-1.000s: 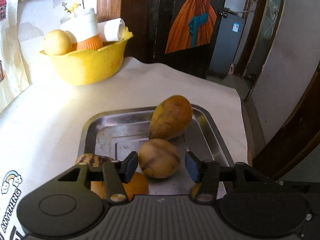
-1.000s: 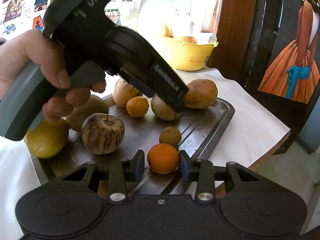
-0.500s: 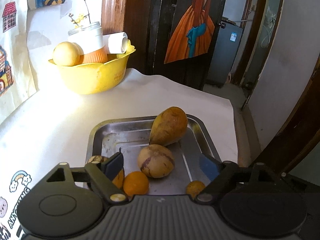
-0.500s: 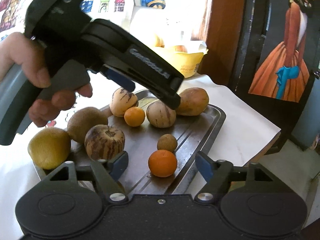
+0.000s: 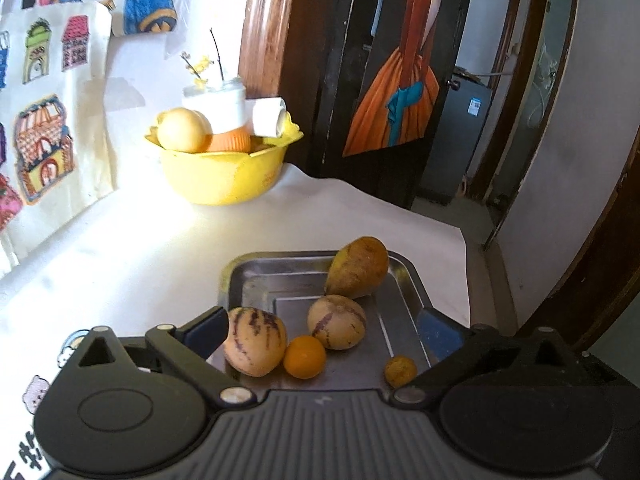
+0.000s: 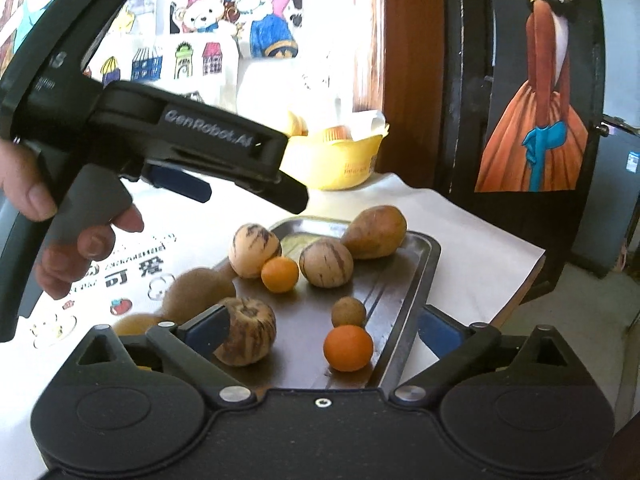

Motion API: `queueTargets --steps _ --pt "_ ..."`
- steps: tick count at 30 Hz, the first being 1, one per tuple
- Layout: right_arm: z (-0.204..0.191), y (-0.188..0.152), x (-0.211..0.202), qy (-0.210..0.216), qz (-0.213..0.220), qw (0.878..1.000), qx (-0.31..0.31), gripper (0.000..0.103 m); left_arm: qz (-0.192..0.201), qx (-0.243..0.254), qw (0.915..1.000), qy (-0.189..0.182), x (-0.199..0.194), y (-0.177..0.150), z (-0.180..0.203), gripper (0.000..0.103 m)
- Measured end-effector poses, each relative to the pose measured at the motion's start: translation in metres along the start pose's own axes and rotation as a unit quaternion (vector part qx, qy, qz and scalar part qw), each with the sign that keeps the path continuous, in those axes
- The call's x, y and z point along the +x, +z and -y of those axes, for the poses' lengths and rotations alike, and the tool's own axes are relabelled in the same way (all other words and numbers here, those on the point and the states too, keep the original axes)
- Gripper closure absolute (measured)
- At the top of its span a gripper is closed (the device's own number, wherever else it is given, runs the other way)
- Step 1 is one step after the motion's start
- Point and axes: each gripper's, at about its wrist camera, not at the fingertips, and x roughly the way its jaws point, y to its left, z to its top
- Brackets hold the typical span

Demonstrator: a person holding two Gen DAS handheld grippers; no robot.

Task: Organize fruits
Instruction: 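Withdraw both open tools back from the tray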

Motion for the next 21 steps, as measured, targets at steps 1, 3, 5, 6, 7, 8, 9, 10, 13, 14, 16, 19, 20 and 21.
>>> queueTargets --steps 1,3,5,6,7,8,9,10,13,14,16,19,20,21 --pt "-0.001 0.001 -0.002 -0.002 0.003 1.000 0.004 0.001 0.003 0.001 1.0000 0.001 -0.004 0.000 -0.002 0.001" --pt "-0.003 0.002 -0.006 -0.003 0.006 1.000 0.012 0.001 0.007 0.001 1.0000 0.004 -0.009 0.000 -0.005 0.001" --pt "-0.006 0.003 -0.009 -0.004 0.008 1.000 0.016 0.001 0.011 0.001 0.9999 0.004 -0.014 -0.001 -0.008 0.001" --pt "-0.007 0.003 -0.010 -0.005 0.008 1.000 0.016 0.001 0.013 0.000 0.9999 0.006 -0.016 -0.002 -0.011 0.001" --pt "-0.009 0.004 -0.011 -0.006 0.008 1.000 0.015 0.001 0.014 -0.002 0.9999 0.007 -0.019 -0.002 -0.013 0.001" --pt "-0.011 0.005 -0.013 -0.007 0.010 1.000 0.015 0.001 0.016 -0.003 0.9998 0.008 -0.021 -0.003 -0.015 0.001" --pt "-0.013 0.006 -0.016 -0.006 0.014 1.000 0.014 0.001 0.017 -0.004 0.9998 0.008 -0.023 -0.004 -0.017 0.001" --pt "-0.015 0.006 -0.018 -0.006 0.017 1.000 0.013 0.001 0.017 -0.005 0.9998 0.009 -0.024 -0.005 -0.019 0.001" --pt "-0.021 0.008 -0.023 -0.007 0.023 1.000 0.006 0.001 0.019 -0.013 0.9997 0.010 -0.031 -0.010 -0.027 0.001" --pt "-0.023 0.008 -0.024 -0.008 0.025 1.000 0.004 0.001 0.019 -0.017 0.9996 0.011 -0.033 -0.012 -0.029 0.001" --pt "-0.028 0.008 -0.027 -0.008 0.025 1.000 0.003 0.001 0.020 -0.021 0.9995 0.013 -0.037 -0.014 -0.034 0.001" --pt "-0.032 0.008 -0.029 -0.007 0.026 1.000 0.003 0.001 0.025 -0.026 0.9992 0.019 -0.045 -0.020 -0.041 0.001" --pt "-0.033 0.008 -0.029 -0.007 0.026 1.000 0.003 0.001 0.026 -0.026 0.9991 0.021 -0.047 -0.021 -0.043 0.001" --pt "-0.036 0.008 -0.031 -0.007 0.027 1.000 0.003 0.001 0.027 -0.027 0.9990 0.022 -0.050 -0.023 -0.045 0.001"
